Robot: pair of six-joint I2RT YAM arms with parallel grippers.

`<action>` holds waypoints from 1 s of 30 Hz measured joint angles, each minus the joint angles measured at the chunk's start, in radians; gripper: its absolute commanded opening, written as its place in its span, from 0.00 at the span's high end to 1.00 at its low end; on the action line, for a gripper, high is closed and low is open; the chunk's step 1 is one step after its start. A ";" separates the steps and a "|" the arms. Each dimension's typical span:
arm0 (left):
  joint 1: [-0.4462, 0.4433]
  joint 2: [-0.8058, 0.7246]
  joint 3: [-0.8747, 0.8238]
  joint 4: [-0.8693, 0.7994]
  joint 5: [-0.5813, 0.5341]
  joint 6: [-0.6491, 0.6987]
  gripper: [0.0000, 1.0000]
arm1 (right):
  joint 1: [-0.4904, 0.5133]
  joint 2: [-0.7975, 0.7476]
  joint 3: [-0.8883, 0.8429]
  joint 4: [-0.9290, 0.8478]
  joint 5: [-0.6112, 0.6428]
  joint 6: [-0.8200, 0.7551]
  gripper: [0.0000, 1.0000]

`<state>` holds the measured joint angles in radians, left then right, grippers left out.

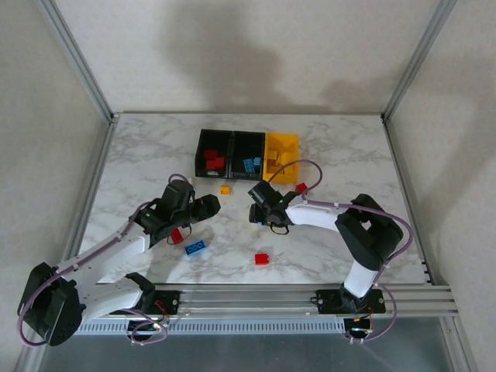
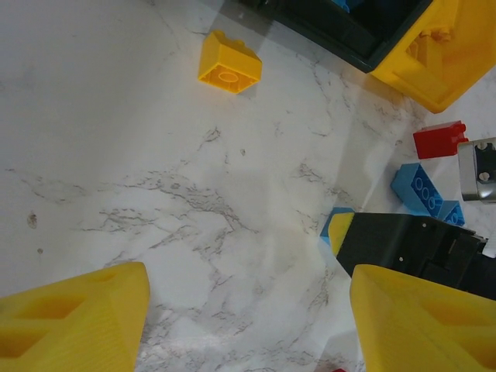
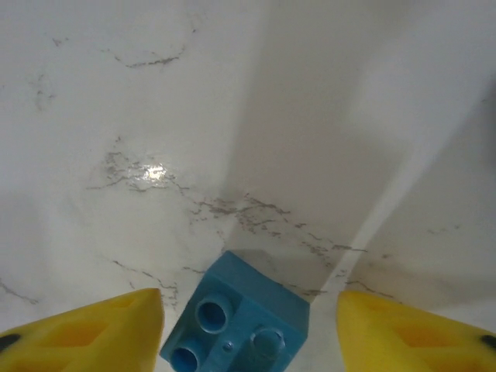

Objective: Sort the legos into containers by color
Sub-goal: Pick up the lego from the center of the table, then place the lego in the container.

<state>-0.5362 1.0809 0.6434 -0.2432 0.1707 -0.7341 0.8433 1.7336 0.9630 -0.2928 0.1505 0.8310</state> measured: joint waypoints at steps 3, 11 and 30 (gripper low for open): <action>0.000 0.000 0.000 0.000 -0.003 0.000 0.31 | 0.002 0.006 0.009 -0.014 0.013 -0.010 0.62; 0.000 0.000 0.000 0.000 -0.004 0.000 0.31 | 0.013 0.011 0.050 -0.030 0.019 -0.046 0.74; 0.000 0.000 0.000 0.000 -0.010 -0.003 0.31 | -0.099 0.192 0.598 -0.117 0.055 -0.251 0.74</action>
<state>-0.5365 1.0805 0.6434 -0.2436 0.1604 -0.7372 0.7444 1.9259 1.5612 -0.4103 0.2054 0.5797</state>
